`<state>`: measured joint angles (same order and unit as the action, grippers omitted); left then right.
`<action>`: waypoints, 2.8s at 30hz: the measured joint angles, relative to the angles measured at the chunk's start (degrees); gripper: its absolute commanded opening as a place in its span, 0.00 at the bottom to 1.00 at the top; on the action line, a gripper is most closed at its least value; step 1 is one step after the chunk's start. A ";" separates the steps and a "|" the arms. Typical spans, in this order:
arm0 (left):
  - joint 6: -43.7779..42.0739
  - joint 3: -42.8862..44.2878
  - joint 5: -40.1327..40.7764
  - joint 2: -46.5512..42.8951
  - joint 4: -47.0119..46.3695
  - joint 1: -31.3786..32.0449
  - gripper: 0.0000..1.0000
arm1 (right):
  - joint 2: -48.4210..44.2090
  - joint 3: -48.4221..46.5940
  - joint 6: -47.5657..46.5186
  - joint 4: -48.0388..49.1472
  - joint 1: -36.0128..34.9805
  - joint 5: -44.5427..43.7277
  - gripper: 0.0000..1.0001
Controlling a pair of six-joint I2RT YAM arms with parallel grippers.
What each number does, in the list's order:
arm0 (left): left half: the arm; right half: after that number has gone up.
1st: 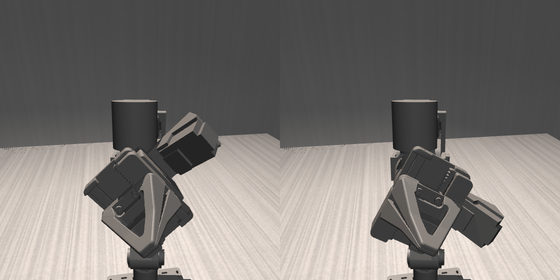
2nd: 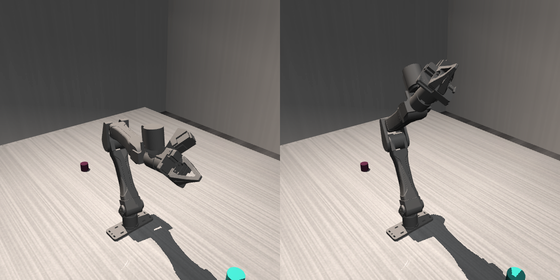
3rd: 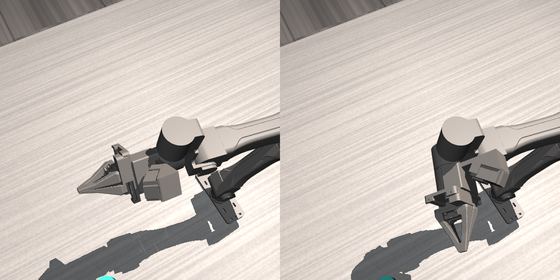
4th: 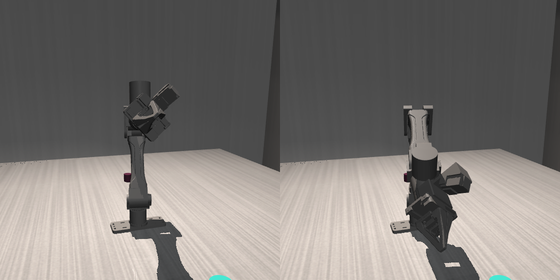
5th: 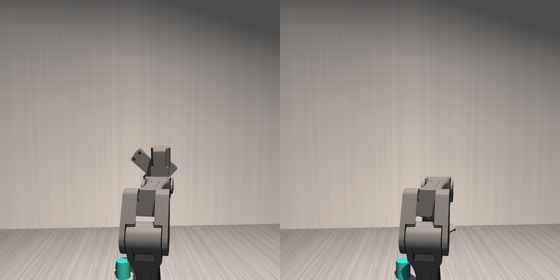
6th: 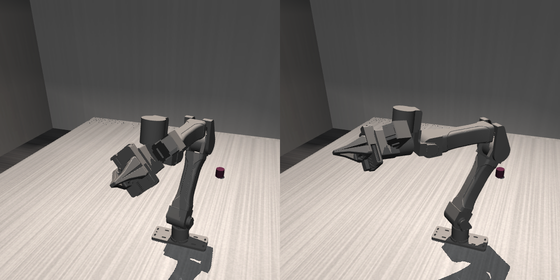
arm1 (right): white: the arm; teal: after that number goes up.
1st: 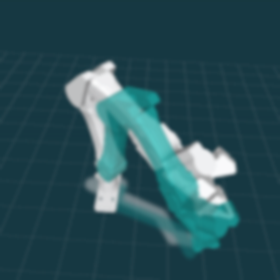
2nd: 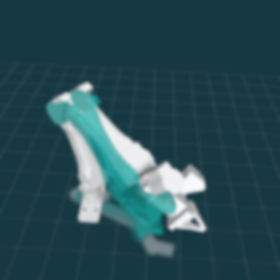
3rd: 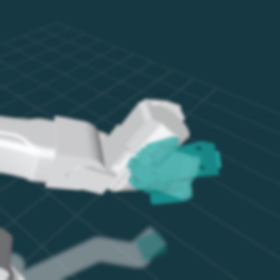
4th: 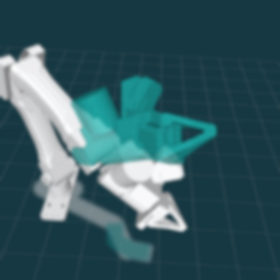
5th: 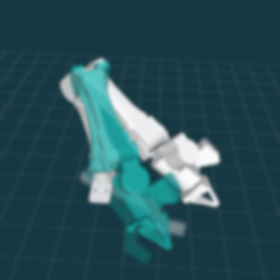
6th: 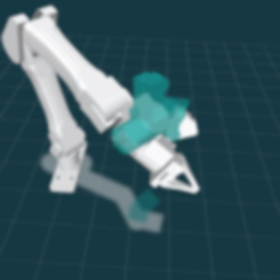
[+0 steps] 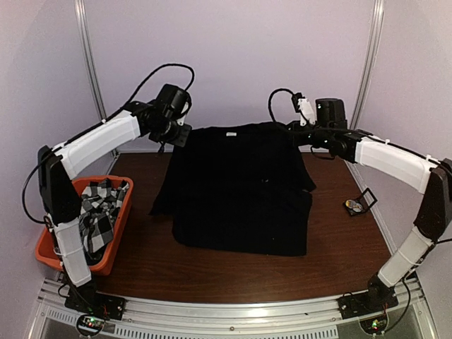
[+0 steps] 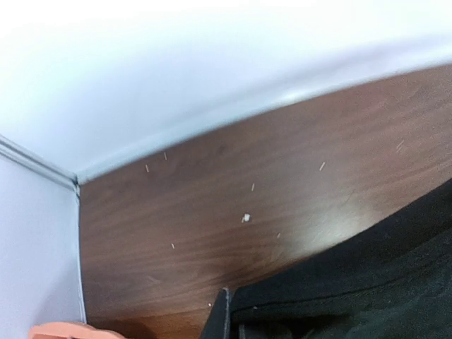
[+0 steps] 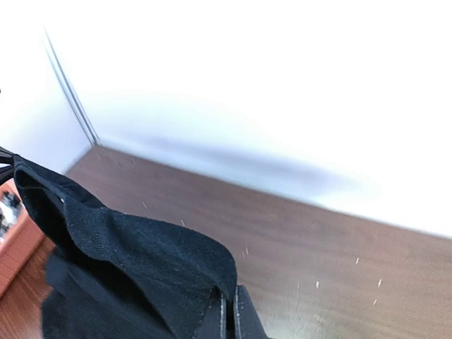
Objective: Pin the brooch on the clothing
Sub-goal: Pick up the flattened clothing from the center of the board, then flatten out the crumpled clothing at the center of the board.
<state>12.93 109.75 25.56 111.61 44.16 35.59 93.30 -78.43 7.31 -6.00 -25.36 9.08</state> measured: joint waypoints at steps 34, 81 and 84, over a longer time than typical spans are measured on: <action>-25.20 -7.80 -4.76 -47.71 -6.19 39.50 0.00 | -55.45 5.95 -0.39 -5.73 -1.11 21.44 0.00; -14.75 -5.86 18.29 12.17 -22.99 4.11 0.13 | 8.96 6.38 -5.66 10.78 -1.90 -35.74 0.00; -16.48 -2.29 19.12 17.42 -23.08 2.89 0.18 | 14.60 1.18 -5.97 10.64 -1.90 -37.59 0.00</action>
<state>-3.55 107.46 44.69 129.03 21.08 38.48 107.90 -77.25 1.34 4.64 -27.27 -28.51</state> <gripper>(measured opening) 0.152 0.007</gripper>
